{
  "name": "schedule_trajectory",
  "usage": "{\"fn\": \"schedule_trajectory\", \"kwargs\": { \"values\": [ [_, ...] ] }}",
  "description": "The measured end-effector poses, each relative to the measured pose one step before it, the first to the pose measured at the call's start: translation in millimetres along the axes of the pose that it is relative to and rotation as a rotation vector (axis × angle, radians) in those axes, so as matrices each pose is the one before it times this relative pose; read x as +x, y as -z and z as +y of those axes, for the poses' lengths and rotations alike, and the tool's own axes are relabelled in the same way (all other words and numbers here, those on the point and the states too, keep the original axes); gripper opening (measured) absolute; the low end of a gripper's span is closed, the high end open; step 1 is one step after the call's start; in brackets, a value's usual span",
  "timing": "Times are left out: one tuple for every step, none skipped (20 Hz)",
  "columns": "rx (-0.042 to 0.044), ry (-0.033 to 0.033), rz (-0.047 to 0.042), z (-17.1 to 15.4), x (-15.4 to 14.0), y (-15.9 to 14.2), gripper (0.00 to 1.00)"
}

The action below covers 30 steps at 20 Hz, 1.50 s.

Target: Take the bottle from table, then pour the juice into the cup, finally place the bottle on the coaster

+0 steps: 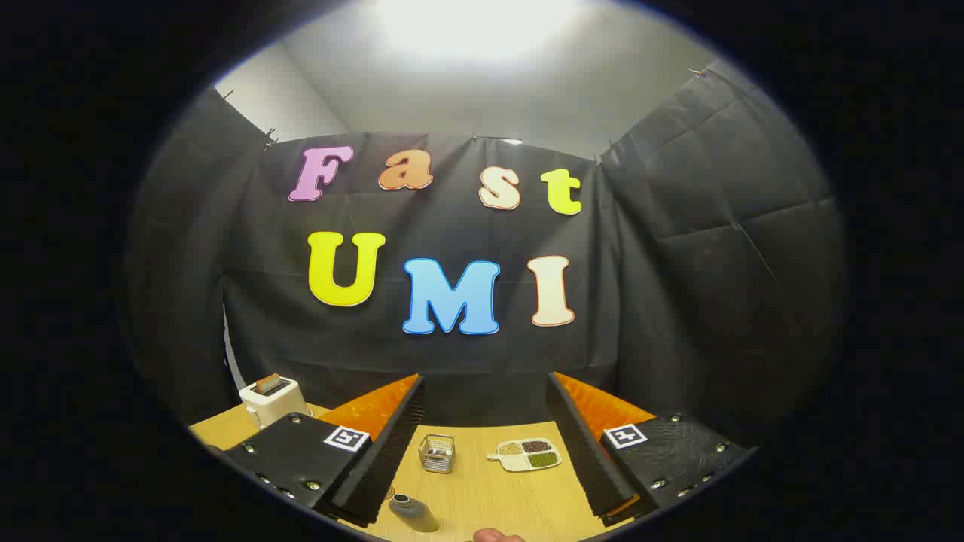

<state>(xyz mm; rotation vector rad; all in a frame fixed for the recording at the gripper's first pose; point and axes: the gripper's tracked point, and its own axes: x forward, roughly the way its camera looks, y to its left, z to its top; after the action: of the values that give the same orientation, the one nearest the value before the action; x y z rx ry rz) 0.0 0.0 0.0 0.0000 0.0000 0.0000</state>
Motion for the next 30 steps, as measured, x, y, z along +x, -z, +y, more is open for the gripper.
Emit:
{"fn": "schedule_trajectory", "kwargs": {
  "values": [
    [0.0021, -0.00184, 0.00279, 0.22, -0.38, 0.33, 0.98],
    [0.00161, -0.00184, 0.003, 0.51, -0.28, 1.55, 0.98],
    [0.00047, 0.00009, 0.00209, -0.89, 0.32, 0.71, 0.98],
    [-0.00001, 0.00034, 0.0031, -0.03, -0.01, 0.47, 0.98],
    [0.00082, -0.00103, 0.00179, 0.01, -0.12, 0.49, 0.98],
    [0.00068, -0.00125, 0.00092, 1.16, 0.36, 0.04, 0.98],
    [0.00019, -0.0006, 0.00152, 0.08, 0.31, 0.18, 0.98],
    [-0.00009, -0.00118, 0.00245, 0.07, -0.58, 1.54, 0.98],
    [0.00047, -0.00325, 0.00109, 0.14, 0.19, -0.43, 0.98],
    [-0.00047, -0.00156, 0.00199, 1.29, 0.39, 0.19, 0.98],
    [-0.0006, -0.0034, 0.0, 1.31, 0.0, -0.34, 0.98],
    [-0.00032, -0.00226, -0.00047, 1.34, 0.25, -0.84, 0.98],
    [0.00051, -0.00273, -0.00137, 0.0, 0.29, -0.35, 0.98],
    [0.00042, -0.00406, -0.00079, 1.43, 0.05, 0.86, 0.98],
    [0.00035, -0.00152, 0.00199, 0.63, 0.63, 0.84, 0.98],
    [0.00118, -0.00293, 0.00377, 1.24, 0.14, 2.76, 0.98],
    [0.00099, -0.00258, 0.00416, 1.64, 0.95, 1.67, 0.98],
    [0.00165, -0.00277, 0.00138, 0.89, 0.42, 1.85, 0.98],
    [0.00215, -0.00311, -0.00074, 0.75, 0.62, 0.84, 0.98],
    [0.00246, -0.00244, 0.00027, 0.8, 1.77, 2.16, 0.98],
    [0.0032, -0.00755, -0.00248, 1.67, 0.9, 2.95, 0.98],
    [-0.00334, -0.01244, -0.00895, 3.81, 0.89, 2.17, 0.98],
    [-0.00811, -0.00302, -0.01541, 1.07, 0.65, 0.41, 0.98],
    [-0.00889, -0.00288, -0.02212, -0.1, -0.99, 0.71, 0.98],
    [0.00023, -0.00647, -0.02642, 1.95, -0.23, -0.47, 0.98],
    [0.00674, -0.0127, -0.02147, 5.52, 0.27, 2.53, 0.98],
    [0.00714, -0.00656, -0.00918, 3.54, -0.04, 3.45, 0.98],
    [0.00963, -0.00624, 0.00881, 1.59, -0.11, 9.92, 0.98],
    [0.00906, -0.00928, 0.023, 3.4, 0.09, 13.29, 0.98],
    [0.01053, -0.00297, 0.02057, 2.38, -1.16, 12.93, 0.98]
  ]
}}
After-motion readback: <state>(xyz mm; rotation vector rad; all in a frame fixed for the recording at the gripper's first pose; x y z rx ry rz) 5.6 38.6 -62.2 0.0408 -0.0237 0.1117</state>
